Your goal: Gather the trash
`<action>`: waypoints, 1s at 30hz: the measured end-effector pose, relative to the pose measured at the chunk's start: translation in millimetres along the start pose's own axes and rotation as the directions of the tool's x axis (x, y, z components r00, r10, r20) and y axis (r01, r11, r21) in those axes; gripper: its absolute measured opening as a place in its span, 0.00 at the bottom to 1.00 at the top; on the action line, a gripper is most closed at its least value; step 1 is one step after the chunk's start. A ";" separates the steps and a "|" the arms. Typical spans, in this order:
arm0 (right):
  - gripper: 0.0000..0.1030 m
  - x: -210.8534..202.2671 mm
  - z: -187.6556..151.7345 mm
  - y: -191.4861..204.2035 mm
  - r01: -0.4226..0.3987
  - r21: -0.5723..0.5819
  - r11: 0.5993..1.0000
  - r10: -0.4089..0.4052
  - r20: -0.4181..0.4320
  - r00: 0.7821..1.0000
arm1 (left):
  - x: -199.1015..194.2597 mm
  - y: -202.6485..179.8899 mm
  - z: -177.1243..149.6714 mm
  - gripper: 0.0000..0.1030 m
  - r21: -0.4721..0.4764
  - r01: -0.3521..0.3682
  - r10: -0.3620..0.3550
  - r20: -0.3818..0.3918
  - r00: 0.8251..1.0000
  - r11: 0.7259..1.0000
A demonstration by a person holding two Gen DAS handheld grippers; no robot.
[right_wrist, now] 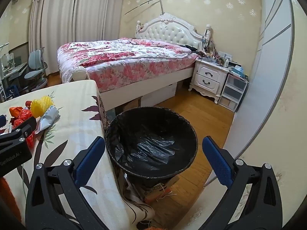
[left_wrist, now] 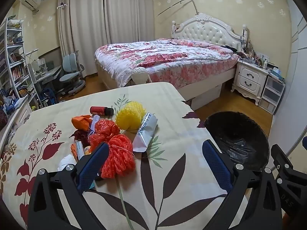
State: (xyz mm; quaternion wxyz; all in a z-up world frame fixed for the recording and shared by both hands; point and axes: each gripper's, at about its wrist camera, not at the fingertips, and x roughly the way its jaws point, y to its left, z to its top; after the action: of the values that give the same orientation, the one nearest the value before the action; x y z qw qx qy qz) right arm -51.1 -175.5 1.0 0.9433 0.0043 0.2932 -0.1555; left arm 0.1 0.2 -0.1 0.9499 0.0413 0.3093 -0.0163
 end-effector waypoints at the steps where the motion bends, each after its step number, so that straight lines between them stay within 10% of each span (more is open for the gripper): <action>1: 0.96 0.1 -0.2 0.1 0.000 -0.001 1.000 0.000 -0.001 1.000 | 0.4 0.1 0.0 0.94 -0.004 0.003 -0.003 -0.004 1.000 1.000; 30: 0.96 -2.7 -0.5 -11.4 0.010 0.006 1.000 -0.010 -0.012 1.000 | -3.4 -5.0 -1.8 0.94 0.002 0.023 -0.023 -0.016 1.000 1.000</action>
State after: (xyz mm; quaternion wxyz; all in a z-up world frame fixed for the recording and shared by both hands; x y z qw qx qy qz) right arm -56.9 -185.4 3.0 0.9408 0.0068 0.2983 -0.1610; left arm -3.9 -4.6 0.2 0.9471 0.0389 0.3174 -0.0272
